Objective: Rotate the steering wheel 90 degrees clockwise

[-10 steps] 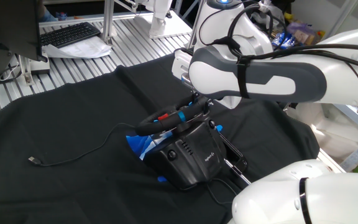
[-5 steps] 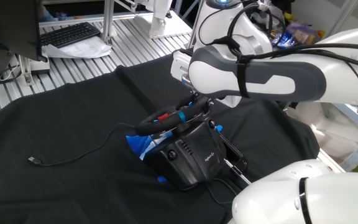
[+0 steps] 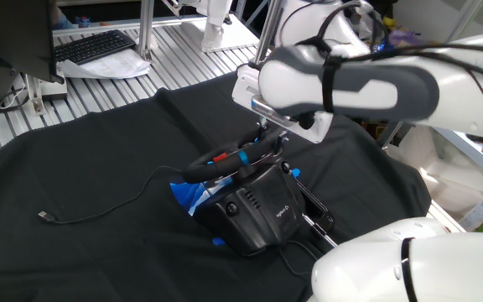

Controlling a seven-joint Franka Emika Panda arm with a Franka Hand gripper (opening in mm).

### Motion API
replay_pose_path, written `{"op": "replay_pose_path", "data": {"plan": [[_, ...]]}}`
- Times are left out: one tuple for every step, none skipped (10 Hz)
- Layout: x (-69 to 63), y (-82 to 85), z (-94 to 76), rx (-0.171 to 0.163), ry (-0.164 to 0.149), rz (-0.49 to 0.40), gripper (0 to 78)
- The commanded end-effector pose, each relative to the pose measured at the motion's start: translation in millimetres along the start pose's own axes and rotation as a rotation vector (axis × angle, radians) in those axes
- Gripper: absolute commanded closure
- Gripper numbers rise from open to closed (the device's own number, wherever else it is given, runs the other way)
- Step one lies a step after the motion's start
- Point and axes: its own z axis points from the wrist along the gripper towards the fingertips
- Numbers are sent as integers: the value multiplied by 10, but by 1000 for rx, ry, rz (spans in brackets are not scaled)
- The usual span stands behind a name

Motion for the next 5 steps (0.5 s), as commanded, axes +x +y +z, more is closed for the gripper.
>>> {"op": "replay_pose_path", "data": {"plan": [[10, 7, 3, -32, 18, -97, 764], [10, 7, 3, -35, 19, -113, 764], [10, 7, 3, -38, 23, -123, 764], [10, 7, 3, -40, 20, -150, 764], [10, 7, 3, -40, 20, -150, 764]]}}
